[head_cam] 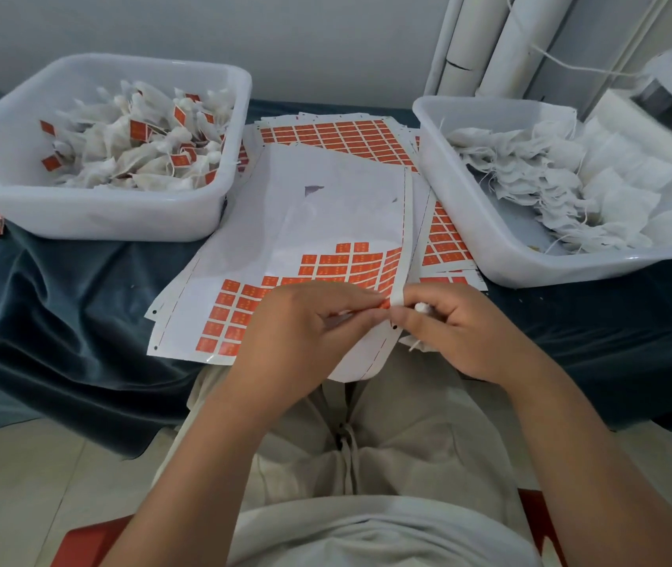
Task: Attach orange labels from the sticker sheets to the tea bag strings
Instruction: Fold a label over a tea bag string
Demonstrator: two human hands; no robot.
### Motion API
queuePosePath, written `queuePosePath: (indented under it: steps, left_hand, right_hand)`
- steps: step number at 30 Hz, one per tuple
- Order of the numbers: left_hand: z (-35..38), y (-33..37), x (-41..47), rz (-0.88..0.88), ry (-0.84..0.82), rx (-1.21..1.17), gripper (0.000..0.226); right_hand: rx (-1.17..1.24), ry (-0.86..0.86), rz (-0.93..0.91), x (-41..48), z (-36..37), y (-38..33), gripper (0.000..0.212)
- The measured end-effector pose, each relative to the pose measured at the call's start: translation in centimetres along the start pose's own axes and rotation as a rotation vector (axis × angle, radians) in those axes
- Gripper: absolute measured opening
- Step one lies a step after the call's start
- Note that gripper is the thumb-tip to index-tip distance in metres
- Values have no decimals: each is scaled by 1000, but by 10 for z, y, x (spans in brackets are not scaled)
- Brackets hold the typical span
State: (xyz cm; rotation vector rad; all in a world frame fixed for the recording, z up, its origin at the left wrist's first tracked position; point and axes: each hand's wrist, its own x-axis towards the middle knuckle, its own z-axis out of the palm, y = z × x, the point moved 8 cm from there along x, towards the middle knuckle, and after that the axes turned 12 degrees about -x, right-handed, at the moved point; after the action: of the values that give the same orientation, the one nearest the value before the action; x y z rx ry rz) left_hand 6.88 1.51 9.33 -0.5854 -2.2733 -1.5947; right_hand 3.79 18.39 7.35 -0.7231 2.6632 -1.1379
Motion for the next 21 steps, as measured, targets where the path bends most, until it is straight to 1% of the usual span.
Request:
queuePosePath:
  steps: [2, 5, 7, 10, 13, 15, 16, 18, 19, 21]
  left_hand:
    - [2, 3, 1, 18, -27, 29, 22]
    - [9, 9, 0, 90, -92, 232, 24]
    - [12, 10, -1, 97, -102, 329, 28]
    - [15, 8, -1, 48, -118, 353, 34]
    - [17, 2, -1, -23, -135, 332, 33]
    - [15, -4, 0, -82, -124, 323, 33]
    - [14, -7, 0, -103, -110, 314, 31]
    - [9, -7, 0, -129, -24, 281, 24]
    - [3, -9, 0, -158, 54, 248, 23]
    - [-11, -18, -3, -259, 222, 130, 25]
  right_hand:
    - [-25, 29, -17, 1, -2, 0, 17]
    - [-16, 69, -4, 2, -2, 4, 24]
    - [5, 86, 12, 2, -1, 5, 27]
    - [34, 64, 26, 2, 2, 4, 23]
    - [34, 29, -6, 1, 3, 2, 13]
    - [21, 31, -33, 0, 1, 0, 18]
    - [17, 27, -44, -1, 1, -2, 21]
    - [27, 5, -61, -2, 1, -4, 15]
    - [30, -5, -54, -2, 1, -3, 12]
    - [29, 0, 10, -3, -5, 5, 22]
